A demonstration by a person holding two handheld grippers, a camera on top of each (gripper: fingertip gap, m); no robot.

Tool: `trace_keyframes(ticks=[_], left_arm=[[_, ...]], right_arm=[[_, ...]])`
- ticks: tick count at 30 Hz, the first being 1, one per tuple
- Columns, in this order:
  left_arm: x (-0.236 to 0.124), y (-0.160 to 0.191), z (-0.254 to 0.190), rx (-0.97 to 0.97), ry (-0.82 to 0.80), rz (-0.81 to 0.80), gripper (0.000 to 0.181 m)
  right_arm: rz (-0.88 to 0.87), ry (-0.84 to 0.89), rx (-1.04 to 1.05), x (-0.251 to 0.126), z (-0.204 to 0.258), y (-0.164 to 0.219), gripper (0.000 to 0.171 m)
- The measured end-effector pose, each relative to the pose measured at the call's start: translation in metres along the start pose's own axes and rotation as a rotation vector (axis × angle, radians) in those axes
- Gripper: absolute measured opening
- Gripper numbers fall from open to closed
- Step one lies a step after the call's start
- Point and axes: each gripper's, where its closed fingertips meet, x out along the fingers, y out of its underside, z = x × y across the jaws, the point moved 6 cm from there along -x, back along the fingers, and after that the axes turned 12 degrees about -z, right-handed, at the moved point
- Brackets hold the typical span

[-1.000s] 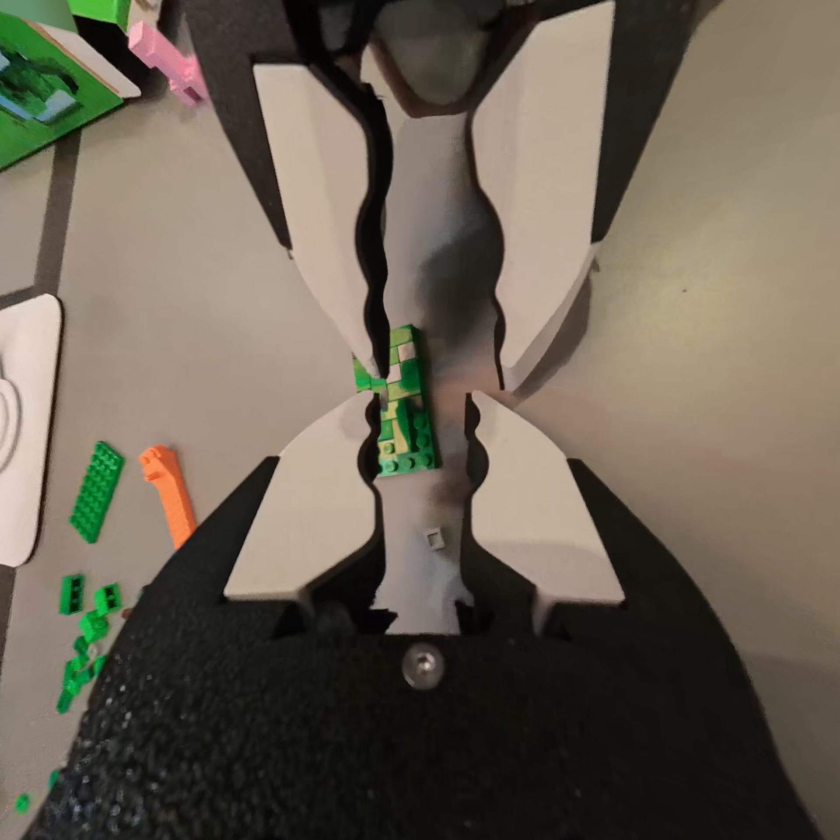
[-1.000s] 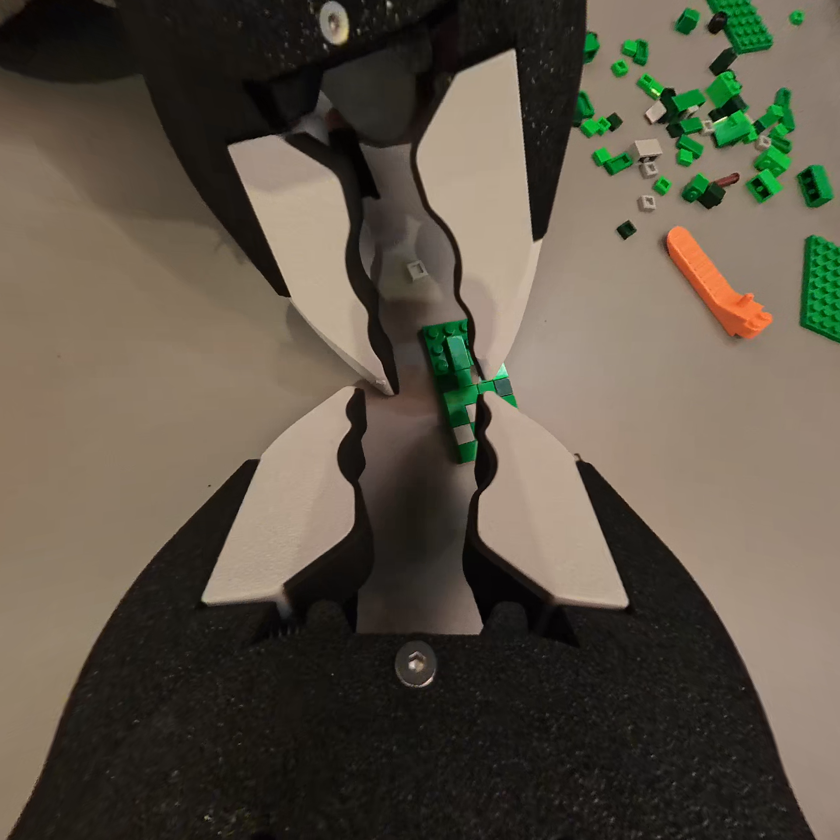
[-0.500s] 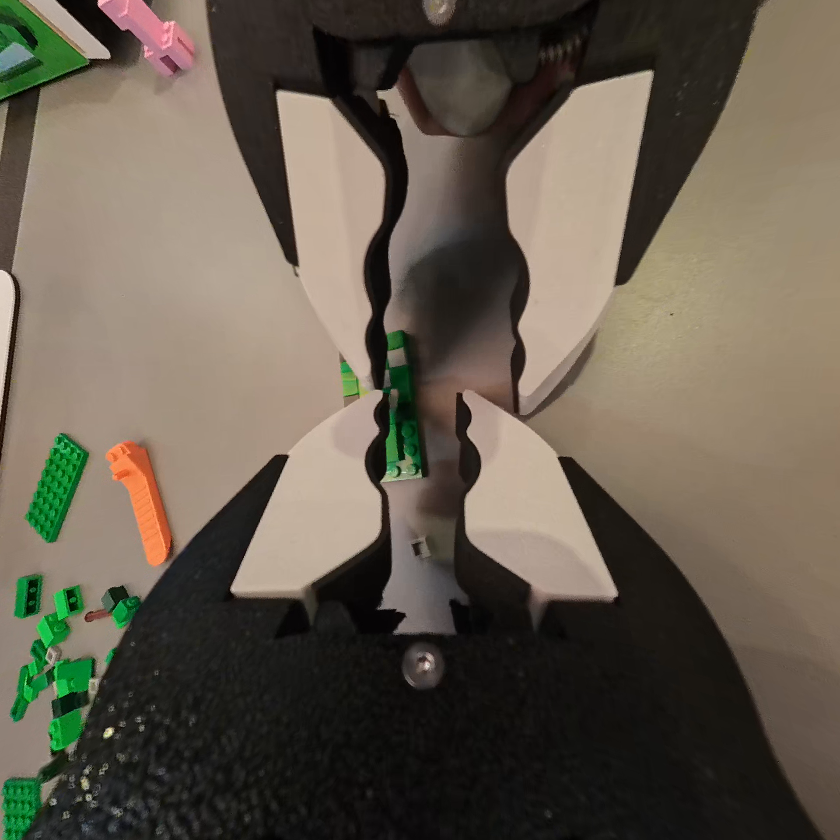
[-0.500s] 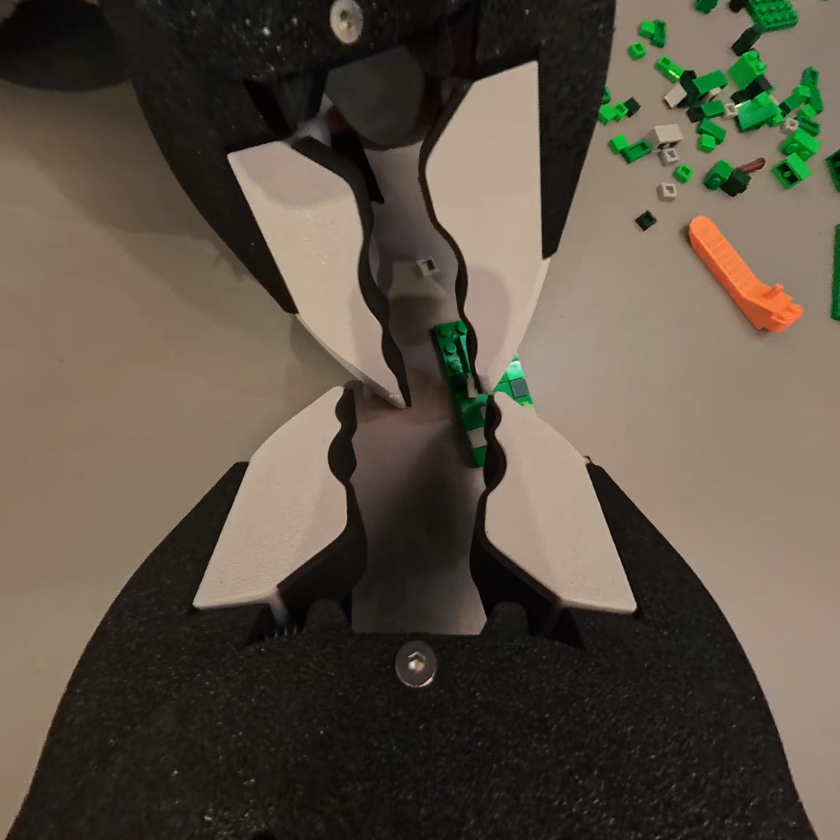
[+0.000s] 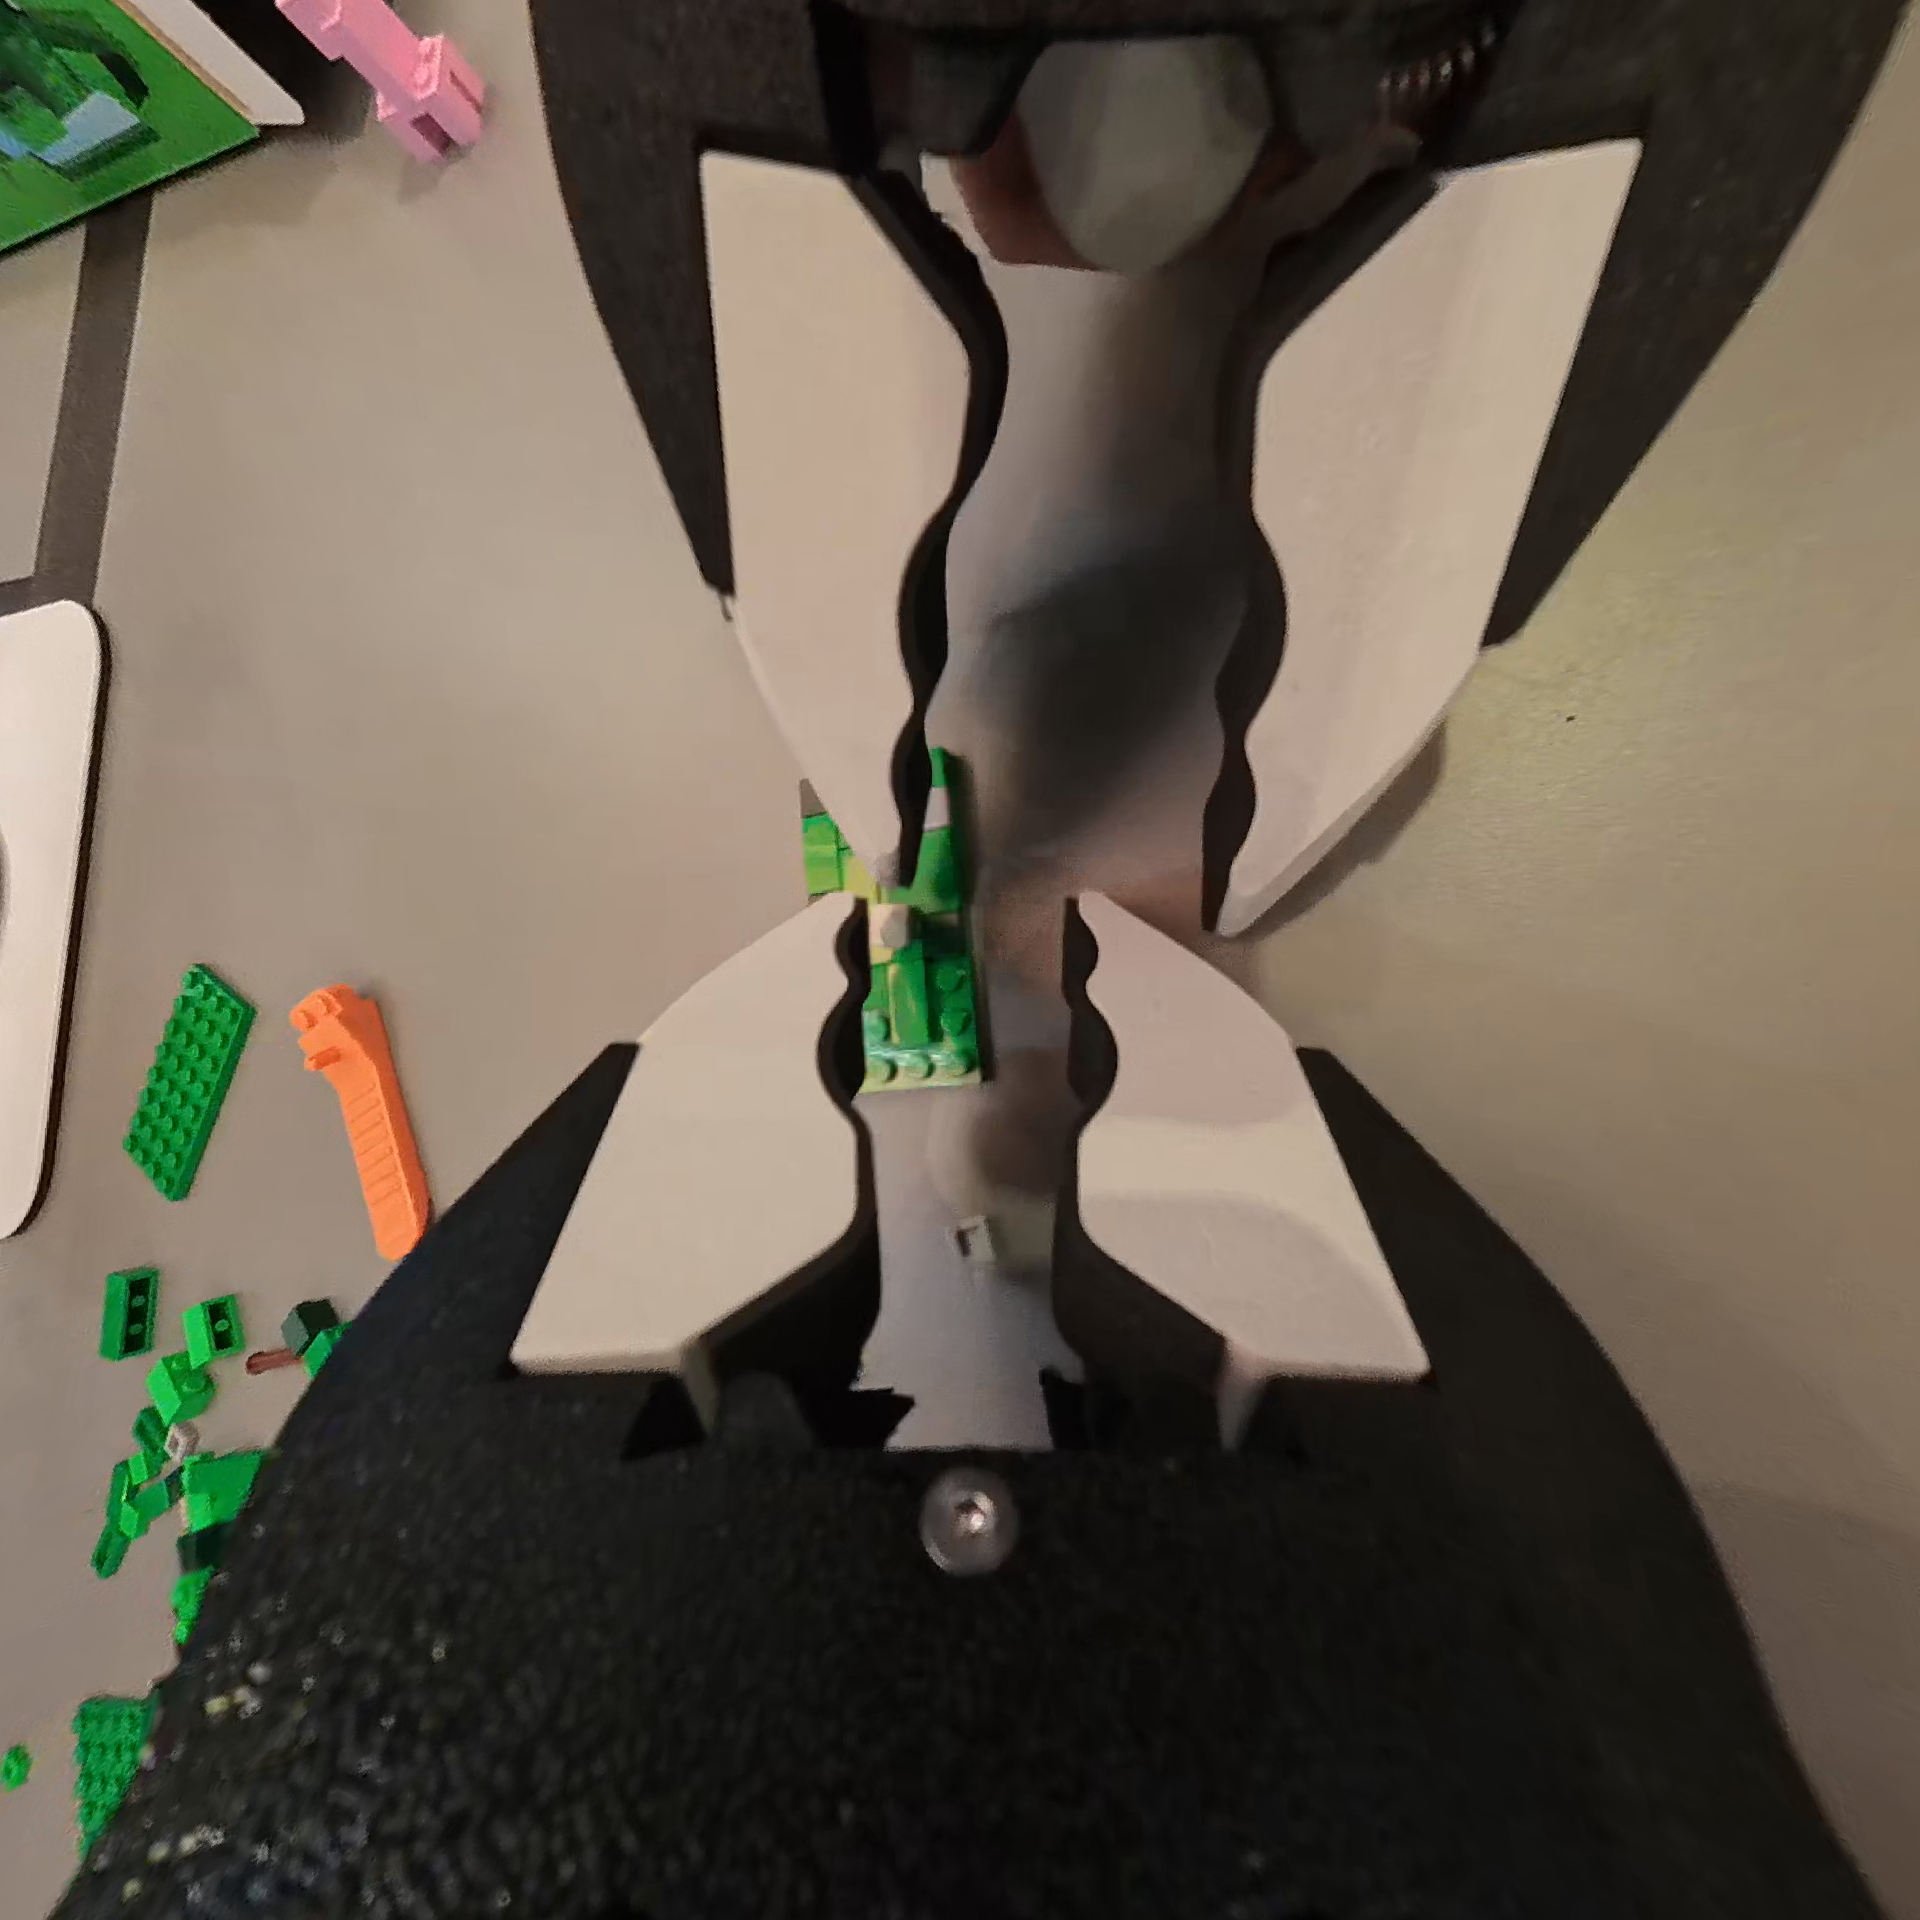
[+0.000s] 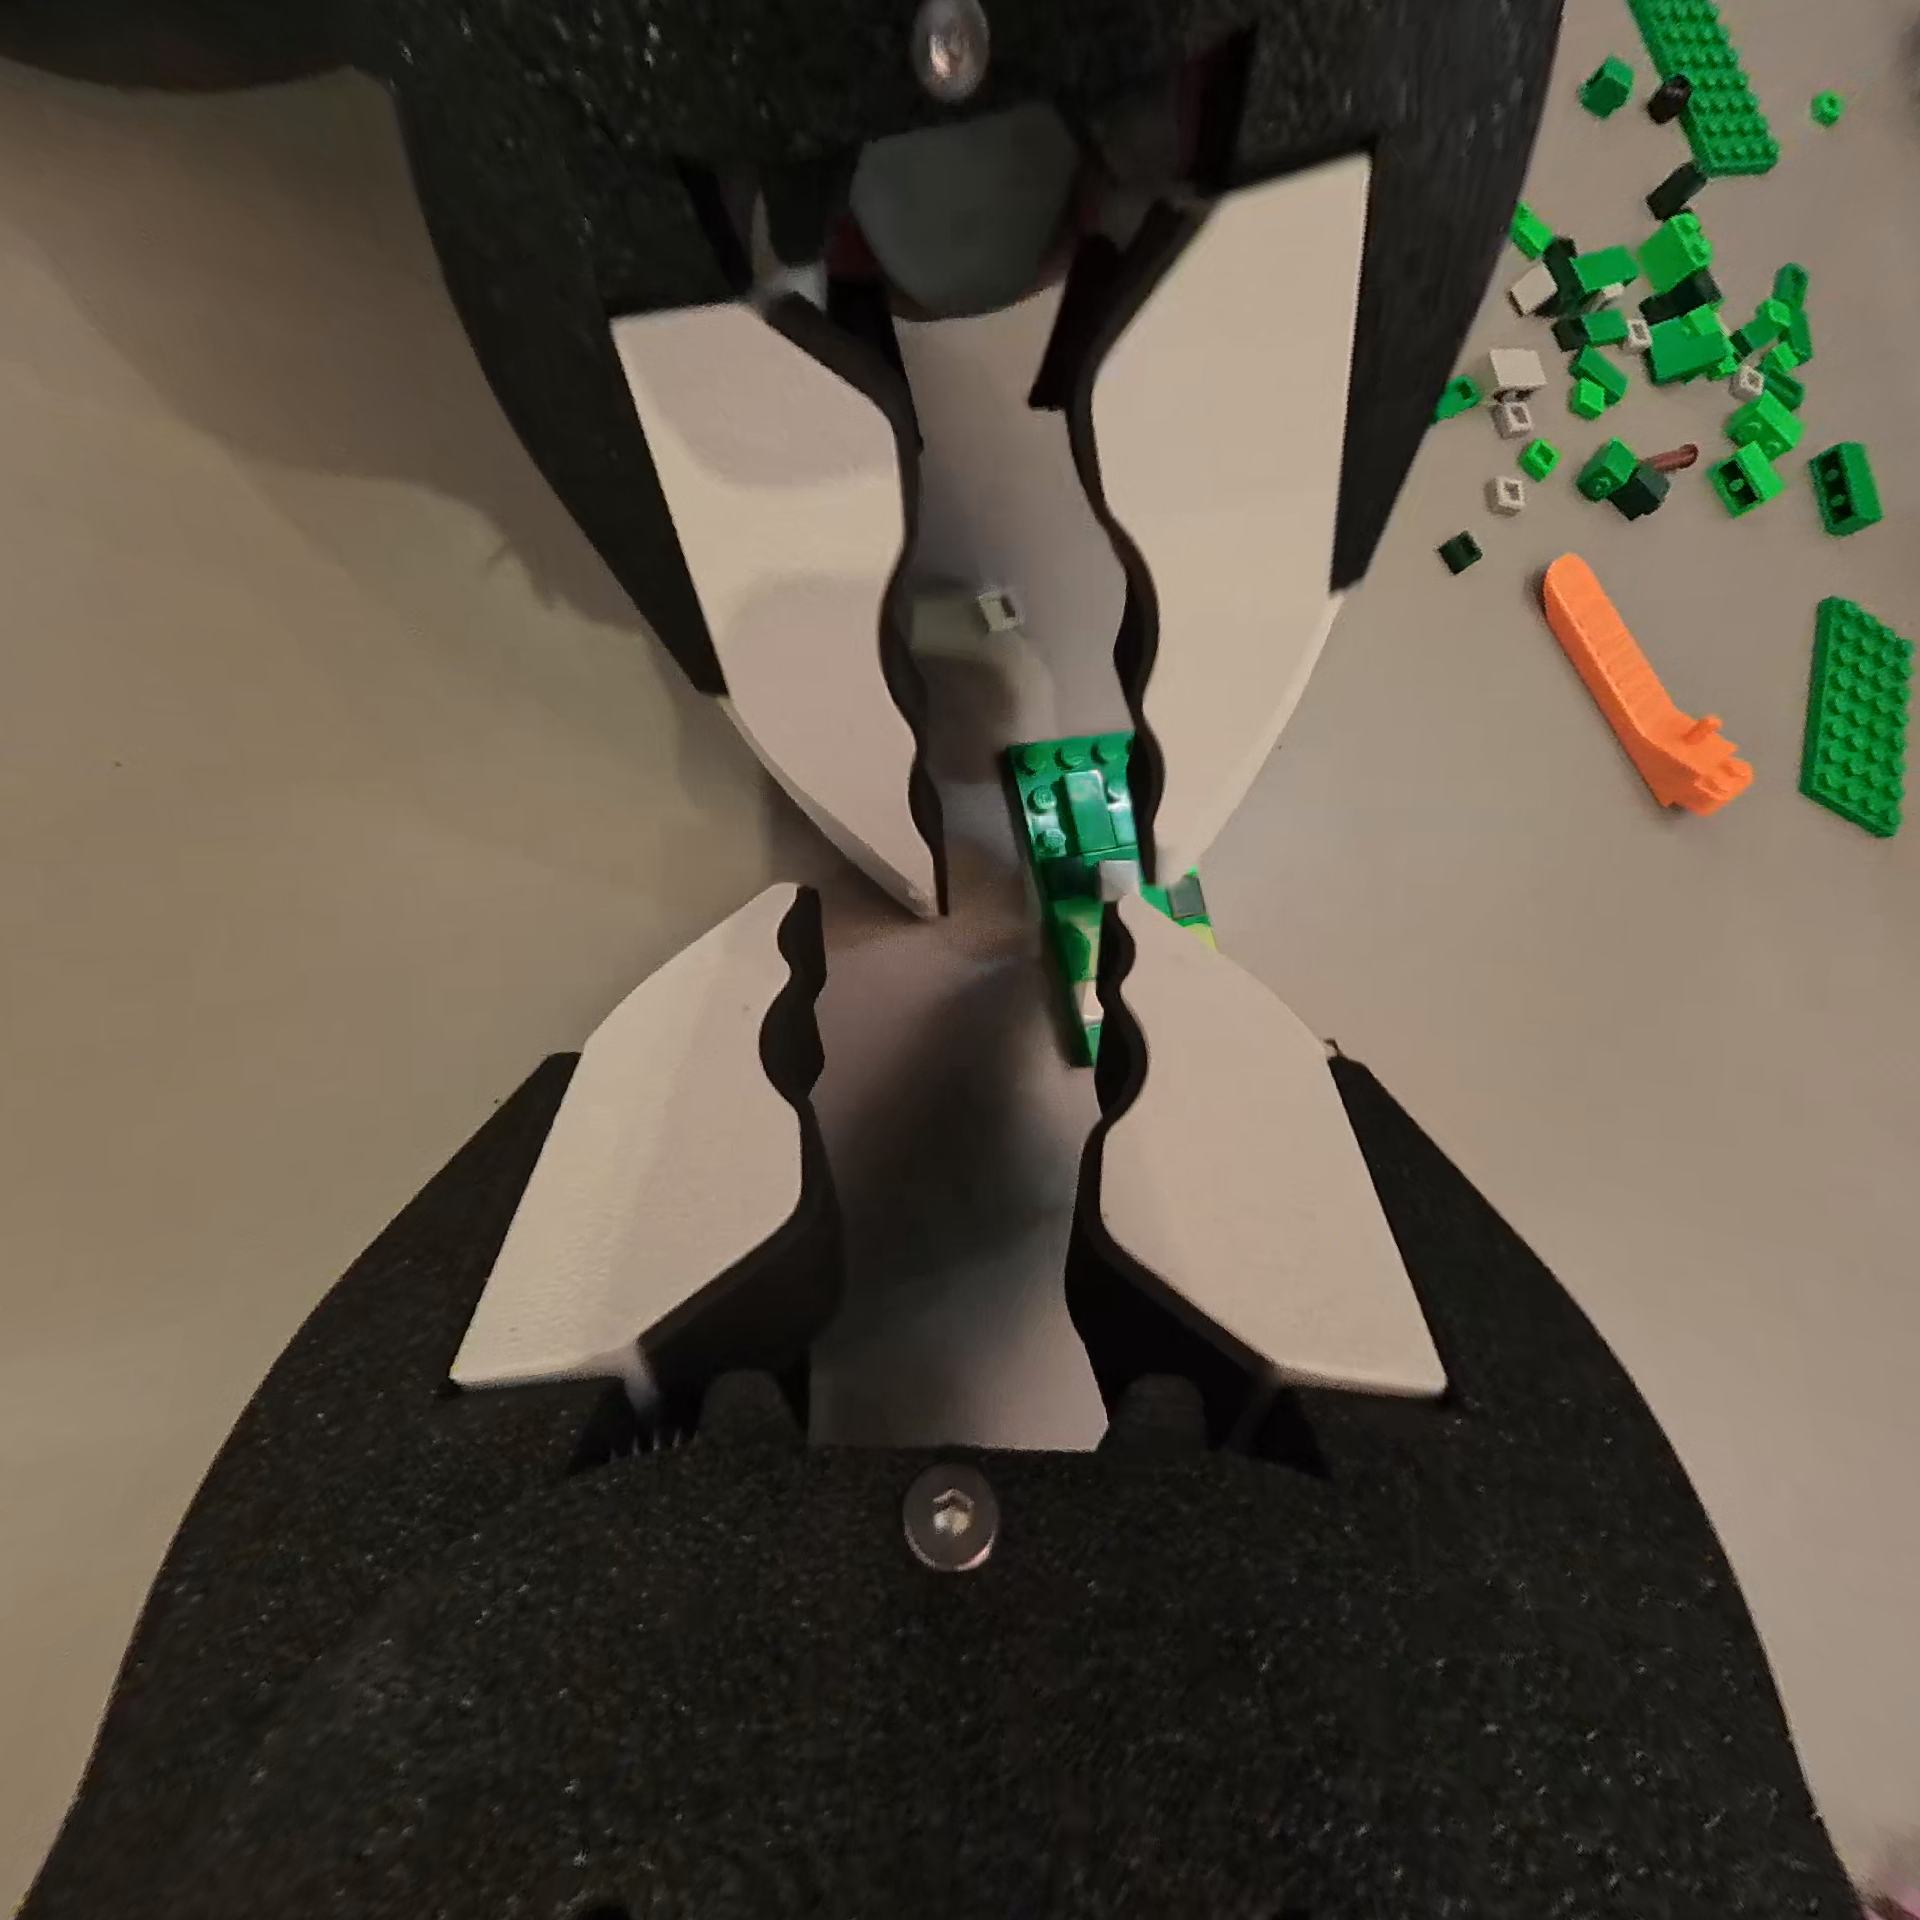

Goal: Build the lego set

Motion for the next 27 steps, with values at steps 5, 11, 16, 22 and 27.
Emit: trace_keyframes(ticks=[5,11,16,22,27], left_arm=[[-0.015,0.017,0.012,-0.063,-0.021,0.002,0.048],[-0.016,0.029,0.017,-0.19,0.1,-0.108,0.047],[-0.009,0.036,0.023,-0.332,0.196,-0.157,0.05],[-0.01,0.034,0.025,-0.24,0.167,-0.17,0.033],[-0.011,0.035,0.024,-0.179,0.156,-0.217,0.031]], right_arm=[[-0.029,0.004,0.051,-0.003,-0.006,0.005,0.048],[-0.107,-0.001,0.087,-0.004,-0.01,0.003,0.043],[-0.097,0.015,0.077,-0.003,-0.011,0.005,0.044],[-0.113,-0.015,0.097,-0.004,-0.013,0.006,0.055],[-0.088,-0.054,0.115,0.001,-0.032,-0.002,0.063]])
